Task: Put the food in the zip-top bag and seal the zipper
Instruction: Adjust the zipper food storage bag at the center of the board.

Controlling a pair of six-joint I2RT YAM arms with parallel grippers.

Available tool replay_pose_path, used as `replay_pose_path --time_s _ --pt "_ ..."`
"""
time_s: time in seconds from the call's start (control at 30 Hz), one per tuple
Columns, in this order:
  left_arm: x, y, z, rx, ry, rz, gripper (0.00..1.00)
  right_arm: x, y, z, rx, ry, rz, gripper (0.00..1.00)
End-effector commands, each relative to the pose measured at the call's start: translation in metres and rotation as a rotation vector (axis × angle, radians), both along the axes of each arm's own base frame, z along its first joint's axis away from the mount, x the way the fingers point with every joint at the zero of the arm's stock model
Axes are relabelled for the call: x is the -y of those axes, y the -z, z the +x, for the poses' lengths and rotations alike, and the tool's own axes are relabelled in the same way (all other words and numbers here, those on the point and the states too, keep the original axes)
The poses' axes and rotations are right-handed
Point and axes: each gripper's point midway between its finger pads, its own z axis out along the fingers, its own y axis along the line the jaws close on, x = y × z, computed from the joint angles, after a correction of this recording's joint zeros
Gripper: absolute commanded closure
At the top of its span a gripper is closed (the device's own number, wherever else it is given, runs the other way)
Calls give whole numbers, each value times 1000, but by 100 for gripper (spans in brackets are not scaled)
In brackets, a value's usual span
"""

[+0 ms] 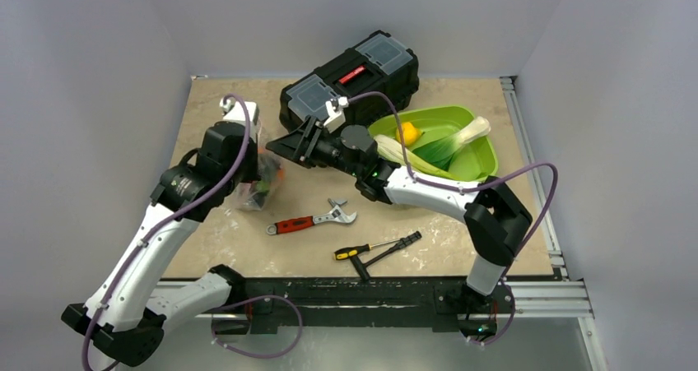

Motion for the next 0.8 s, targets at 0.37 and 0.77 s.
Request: replay_pose_path --time_s 0.37,0.77 --pt "-62 -82 -30 37 -680 -342 100 63 -83 -39 896 38 -227 21" --pt "-70 -63 -50 -58 -1102 -625 100 52 -41 -109 1152 87 -180 22"
